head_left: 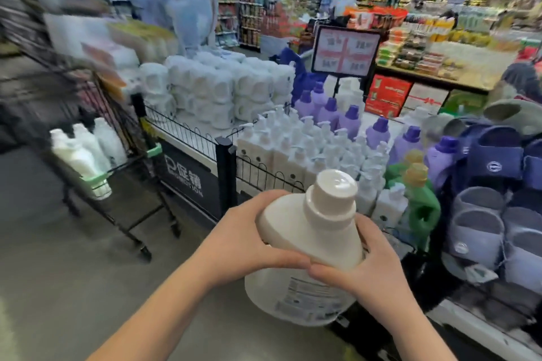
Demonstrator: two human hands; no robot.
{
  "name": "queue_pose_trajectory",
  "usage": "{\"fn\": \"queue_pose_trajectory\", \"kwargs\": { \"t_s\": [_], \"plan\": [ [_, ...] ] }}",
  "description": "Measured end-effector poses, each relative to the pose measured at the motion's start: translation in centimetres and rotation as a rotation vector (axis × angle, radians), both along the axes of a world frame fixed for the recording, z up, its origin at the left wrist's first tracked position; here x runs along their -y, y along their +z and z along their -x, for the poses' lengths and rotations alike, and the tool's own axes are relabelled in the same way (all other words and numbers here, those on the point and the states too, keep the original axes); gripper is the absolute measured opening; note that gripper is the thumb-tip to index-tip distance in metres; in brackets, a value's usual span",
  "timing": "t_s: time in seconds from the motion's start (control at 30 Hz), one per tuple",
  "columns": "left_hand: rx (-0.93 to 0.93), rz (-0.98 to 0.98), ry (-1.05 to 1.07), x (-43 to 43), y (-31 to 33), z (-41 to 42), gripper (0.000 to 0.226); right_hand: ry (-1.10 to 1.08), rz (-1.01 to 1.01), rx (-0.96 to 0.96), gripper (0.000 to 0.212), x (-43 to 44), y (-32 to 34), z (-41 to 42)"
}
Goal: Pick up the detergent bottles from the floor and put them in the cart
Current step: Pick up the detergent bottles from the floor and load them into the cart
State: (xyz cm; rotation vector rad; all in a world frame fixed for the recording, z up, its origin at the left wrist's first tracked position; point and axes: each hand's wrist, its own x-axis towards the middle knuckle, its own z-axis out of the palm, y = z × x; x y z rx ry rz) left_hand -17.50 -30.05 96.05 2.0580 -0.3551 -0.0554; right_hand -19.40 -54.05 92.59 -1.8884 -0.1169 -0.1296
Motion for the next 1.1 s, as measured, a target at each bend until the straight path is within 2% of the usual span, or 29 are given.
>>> {"fn": "queue_pose_trajectory", "kwargs": {
  "t_s": [0.2,0.37,0.57,0.83,1.1],
  "plan": [
    [0.019,-0.032,0.147,-8.5,0.6,-2.1,0.083,0.176,0.013,0.026,0.087,-8.4,0.8,-5.8],
    [0.020,-0.038,0.289,-15.0,0.7,-2.9,0.081,0.337,0.037,0.024,0.094,-15.1,0.8,-10.9],
    [0.034,-0.062,0.518,-22.7,0.4,-5.1,0.081,0.537,0.034,0.039,0.088,-24.5,0.2,-17.9],
    [0.022,-0.068,0.718,-33.7,0.6,-12.0,0.080,0.741,0.006,0.101,0.086,-38.4,-0.4,-29.4],
    [0.041,-0.093,0.855,-44.0,1.5,-19.3,0.088,0.893,-0.005,0.142,0.089,-50.7,0.9,-39.0]
  ]
}}
